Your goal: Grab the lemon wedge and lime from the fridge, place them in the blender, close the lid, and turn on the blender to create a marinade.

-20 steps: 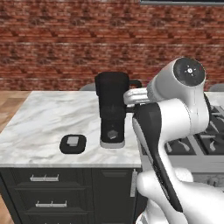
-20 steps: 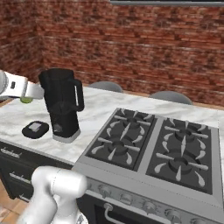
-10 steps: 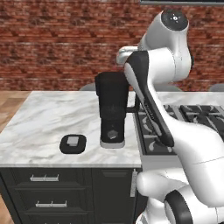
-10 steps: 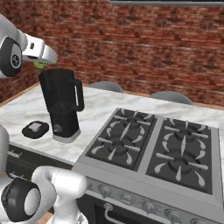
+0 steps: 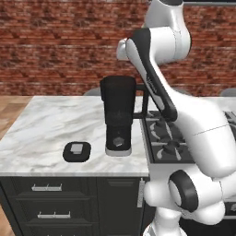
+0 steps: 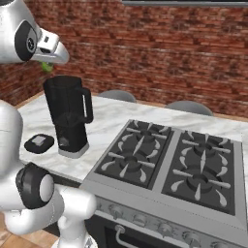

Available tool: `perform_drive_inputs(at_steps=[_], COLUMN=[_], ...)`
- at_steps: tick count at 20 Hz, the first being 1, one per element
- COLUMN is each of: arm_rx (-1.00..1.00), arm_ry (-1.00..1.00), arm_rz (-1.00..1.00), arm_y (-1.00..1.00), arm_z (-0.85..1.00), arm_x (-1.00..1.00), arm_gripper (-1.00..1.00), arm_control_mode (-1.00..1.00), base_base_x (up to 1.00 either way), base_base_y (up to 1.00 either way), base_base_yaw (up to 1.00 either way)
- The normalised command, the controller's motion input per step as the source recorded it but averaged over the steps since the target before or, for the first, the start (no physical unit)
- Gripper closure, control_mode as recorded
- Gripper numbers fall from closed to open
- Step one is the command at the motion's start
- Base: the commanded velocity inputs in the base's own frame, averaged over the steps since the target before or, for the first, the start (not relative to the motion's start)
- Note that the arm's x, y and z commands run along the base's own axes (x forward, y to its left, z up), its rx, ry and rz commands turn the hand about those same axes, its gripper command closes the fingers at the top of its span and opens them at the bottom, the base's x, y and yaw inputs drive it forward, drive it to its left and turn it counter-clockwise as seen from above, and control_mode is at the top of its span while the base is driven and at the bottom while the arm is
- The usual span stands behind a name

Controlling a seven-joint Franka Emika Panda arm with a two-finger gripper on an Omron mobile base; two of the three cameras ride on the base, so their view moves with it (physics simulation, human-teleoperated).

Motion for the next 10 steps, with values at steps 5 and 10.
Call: perform_drive_inputs(at_steps=[5, 10], arm_rx=[0.0, 0.0], arm_ry=[0.15, 0.2], arm_rz=[0.01, 0.02], arm_y=[0.02, 0.07], arm_z=[-0.28, -0.44], arm_x=[0.61, 0.71], arm_gripper=[1.0, 1.0], arm_control_mode=[-1.0, -1.0], base_base_x=[0.0, 0.0], base_base_y=[0.0, 0.0], base_base_yaw=[0.0, 0.0])
